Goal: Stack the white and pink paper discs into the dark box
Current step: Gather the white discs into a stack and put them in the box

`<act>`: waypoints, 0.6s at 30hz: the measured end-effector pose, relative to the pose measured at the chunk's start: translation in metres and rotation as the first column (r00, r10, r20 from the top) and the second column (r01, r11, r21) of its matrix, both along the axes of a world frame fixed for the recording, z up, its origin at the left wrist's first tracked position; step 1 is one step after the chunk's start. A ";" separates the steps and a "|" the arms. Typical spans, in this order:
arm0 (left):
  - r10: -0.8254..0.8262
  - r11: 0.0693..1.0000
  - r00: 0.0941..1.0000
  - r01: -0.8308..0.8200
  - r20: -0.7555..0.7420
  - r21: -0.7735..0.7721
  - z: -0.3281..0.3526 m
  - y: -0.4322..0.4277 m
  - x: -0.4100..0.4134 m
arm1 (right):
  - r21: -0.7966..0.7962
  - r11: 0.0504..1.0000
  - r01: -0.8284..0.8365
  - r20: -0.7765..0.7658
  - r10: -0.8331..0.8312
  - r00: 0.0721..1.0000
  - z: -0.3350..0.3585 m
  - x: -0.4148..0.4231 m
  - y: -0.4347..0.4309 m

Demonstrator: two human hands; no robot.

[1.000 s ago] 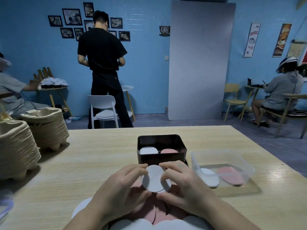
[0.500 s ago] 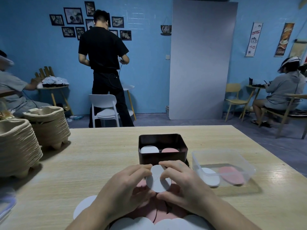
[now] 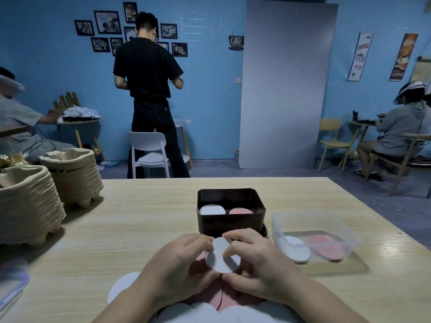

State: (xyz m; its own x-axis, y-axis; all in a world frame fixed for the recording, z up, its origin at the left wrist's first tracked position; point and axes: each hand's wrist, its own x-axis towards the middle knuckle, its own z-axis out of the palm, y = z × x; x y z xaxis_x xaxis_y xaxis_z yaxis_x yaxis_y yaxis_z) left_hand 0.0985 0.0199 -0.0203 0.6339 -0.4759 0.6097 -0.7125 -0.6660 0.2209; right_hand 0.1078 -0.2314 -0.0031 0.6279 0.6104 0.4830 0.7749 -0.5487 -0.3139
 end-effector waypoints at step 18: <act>0.060 0.988 0.998 -0.054 0.035 -0.146 0.055 0.016 0.023 | 0.141 0.989 0.045 -0.052 -0.038 0.998 0.068 0.047 0.011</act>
